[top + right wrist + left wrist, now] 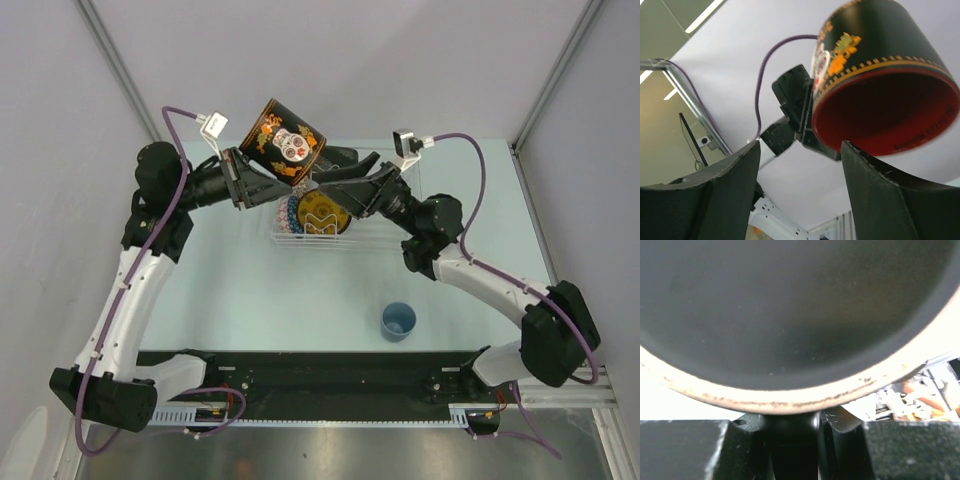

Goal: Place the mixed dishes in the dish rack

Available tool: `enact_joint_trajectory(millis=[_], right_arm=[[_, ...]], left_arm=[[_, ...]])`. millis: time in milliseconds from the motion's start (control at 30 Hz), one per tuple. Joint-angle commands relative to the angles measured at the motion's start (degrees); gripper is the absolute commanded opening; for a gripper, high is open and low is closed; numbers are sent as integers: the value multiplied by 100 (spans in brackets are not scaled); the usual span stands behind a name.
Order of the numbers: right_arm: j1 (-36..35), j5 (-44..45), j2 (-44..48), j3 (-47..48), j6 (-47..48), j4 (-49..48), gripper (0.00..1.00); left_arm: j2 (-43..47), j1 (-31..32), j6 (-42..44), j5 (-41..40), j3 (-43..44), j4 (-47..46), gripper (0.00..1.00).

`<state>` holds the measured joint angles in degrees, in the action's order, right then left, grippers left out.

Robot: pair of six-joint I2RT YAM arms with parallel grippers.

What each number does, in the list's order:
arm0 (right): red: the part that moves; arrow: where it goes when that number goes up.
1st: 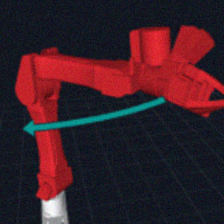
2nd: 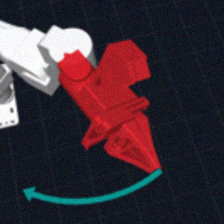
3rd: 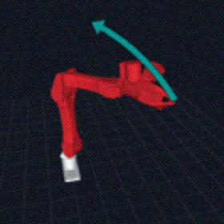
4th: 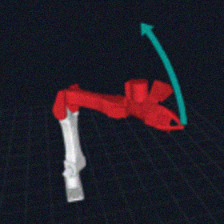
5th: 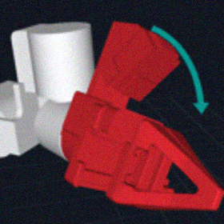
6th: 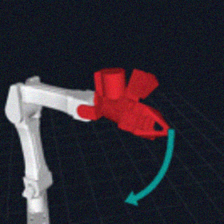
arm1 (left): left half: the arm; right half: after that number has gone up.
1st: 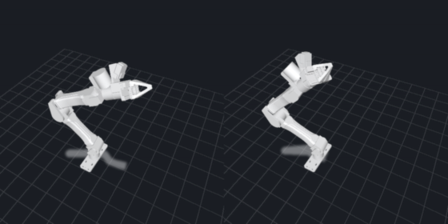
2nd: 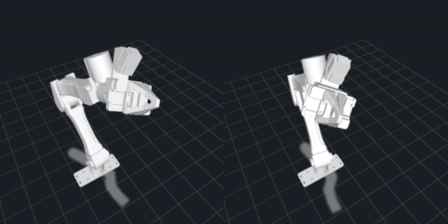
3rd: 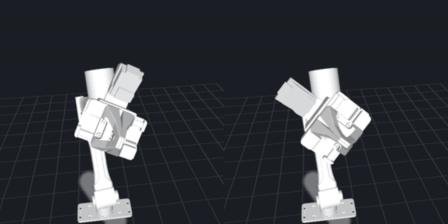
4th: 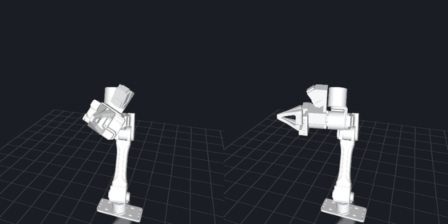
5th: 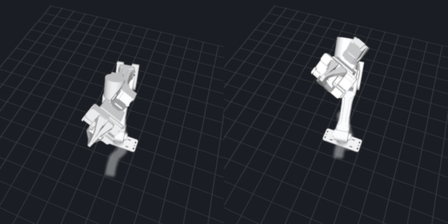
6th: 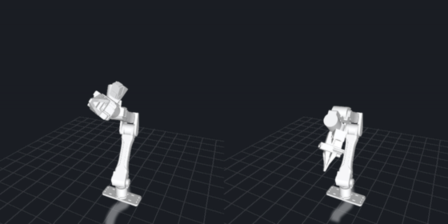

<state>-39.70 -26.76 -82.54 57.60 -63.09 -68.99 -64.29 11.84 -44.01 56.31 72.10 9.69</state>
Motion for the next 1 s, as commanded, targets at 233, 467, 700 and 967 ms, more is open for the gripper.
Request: enact_joint_trajectory(millis=[233,467,700,967], right_arm=[[902,-867,2343,-276,1409,3271,80],[1087,1812,4148,-267,3329,6272,87],[1088,3019,4483,-294,3338,7733,85],[1105,3459,4914,-802,3514,7910,88]], left_arm=[[-364,774,2563,-1420,1315,1156,0],[-1532,1953,3450,-2519,1869,1386,0],[-2991,2367,3636,-3055,2774,1220,0],[-4931,2481,4022,-3320,4250,1017,0]])
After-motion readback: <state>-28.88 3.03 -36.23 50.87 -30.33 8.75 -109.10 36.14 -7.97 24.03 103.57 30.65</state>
